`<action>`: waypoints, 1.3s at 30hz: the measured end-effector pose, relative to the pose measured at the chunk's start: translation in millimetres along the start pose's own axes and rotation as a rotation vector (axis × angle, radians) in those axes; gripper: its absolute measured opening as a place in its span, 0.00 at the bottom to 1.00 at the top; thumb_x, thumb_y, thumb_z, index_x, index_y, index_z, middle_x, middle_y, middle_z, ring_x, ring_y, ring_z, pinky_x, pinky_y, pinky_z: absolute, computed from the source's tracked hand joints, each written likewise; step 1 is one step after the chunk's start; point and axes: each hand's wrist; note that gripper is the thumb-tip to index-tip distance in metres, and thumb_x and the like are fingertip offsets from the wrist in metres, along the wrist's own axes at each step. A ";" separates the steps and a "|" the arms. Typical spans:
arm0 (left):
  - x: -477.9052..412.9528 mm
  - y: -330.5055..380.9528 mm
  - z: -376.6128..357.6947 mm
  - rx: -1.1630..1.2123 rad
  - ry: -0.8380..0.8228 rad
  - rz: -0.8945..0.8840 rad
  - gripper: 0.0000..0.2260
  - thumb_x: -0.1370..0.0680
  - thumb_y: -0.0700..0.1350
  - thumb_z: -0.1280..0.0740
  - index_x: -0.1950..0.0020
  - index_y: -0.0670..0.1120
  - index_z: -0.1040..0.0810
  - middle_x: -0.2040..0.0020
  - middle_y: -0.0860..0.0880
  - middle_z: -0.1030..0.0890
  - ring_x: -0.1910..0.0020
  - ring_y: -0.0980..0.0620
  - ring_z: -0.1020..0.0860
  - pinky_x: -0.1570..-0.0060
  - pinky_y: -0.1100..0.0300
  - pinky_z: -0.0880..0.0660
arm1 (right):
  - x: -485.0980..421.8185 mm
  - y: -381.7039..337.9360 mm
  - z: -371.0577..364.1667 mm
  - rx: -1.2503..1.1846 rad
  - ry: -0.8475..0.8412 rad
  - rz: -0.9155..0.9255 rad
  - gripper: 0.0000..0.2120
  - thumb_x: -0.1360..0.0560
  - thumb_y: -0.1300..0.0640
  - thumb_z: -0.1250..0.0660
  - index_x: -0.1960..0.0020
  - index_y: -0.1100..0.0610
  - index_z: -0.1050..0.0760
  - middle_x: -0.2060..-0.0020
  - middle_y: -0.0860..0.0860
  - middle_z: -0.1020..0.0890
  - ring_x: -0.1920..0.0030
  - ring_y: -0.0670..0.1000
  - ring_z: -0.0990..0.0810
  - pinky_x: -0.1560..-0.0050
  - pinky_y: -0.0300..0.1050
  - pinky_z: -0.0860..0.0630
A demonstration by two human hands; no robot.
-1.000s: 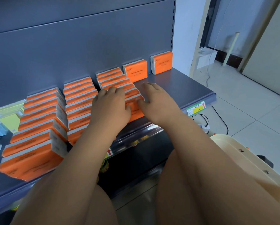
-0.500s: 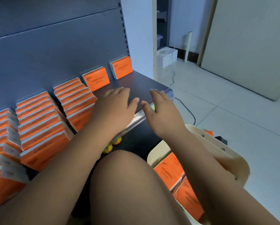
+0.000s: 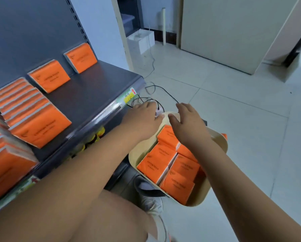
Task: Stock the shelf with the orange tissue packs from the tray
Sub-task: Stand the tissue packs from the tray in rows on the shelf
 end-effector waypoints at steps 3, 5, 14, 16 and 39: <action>-9.7 6.2 -40.0 -0.012 -0.125 0.010 0.24 0.16 0.61 0.45 0.26 0.47 0.33 0.28 0.45 0.28 0.30 0.41 0.30 0.38 0.45 0.29 | 10.8 30.9 -6.7 0.008 -0.063 -0.087 0.24 0.17 0.47 0.41 0.25 0.58 0.32 0.28 0.54 0.29 0.27 0.55 0.33 0.31 0.50 0.35; -13.5 7.1 -64.1 -0.039 -0.191 0.029 0.25 0.16 0.62 0.45 0.27 0.46 0.32 0.30 0.45 0.27 0.33 0.41 0.28 0.41 0.45 0.27 | 16.8 49.1 -10.6 0.013 -0.105 -0.148 0.25 0.17 0.46 0.42 0.24 0.57 0.33 0.27 0.54 0.29 0.28 0.56 0.32 0.33 0.54 0.31; -18.0 -11.2 -135.1 -0.058 -0.428 0.088 0.27 0.19 0.59 0.38 0.24 0.48 0.35 0.30 0.44 0.28 0.35 0.42 0.27 0.41 0.44 0.24 | 25.0 90.3 -49.6 0.039 -0.248 -0.310 0.25 0.19 0.50 0.38 0.24 0.57 0.34 0.27 0.55 0.29 0.30 0.58 0.28 0.37 0.54 0.27; -17.8 -16.9 -145.4 -0.045 -0.478 0.096 0.24 0.20 0.56 0.38 0.26 0.47 0.34 0.32 0.44 0.27 0.39 0.42 0.25 0.42 0.46 0.23 | 21.0 92.5 -63.9 0.024 -0.290 -0.328 0.27 0.19 0.50 0.37 0.22 0.56 0.35 0.25 0.55 0.31 0.28 0.58 0.30 0.34 0.53 0.29; -44.7 -31.2 -197.5 -0.326 -0.771 -0.141 0.32 0.27 0.50 0.24 0.26 0.51 0.34 0.36 0.49 0.28 0.52 0.49 0.29 0.47 0.47 0.21 | -43.6 121.5 -155.8 0.221 -0.387 -0.404 0.33 0.24 0.45 0.30 0.26 0.59 0.34 0.34 0.59 0.33 0.34 0.60 0.33 0.45 0.52 0.27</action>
Point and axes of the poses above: each hand's wrist, its own x-axis away from the middle knuckle, its own z-axis out of the back of the hand, y = z × x
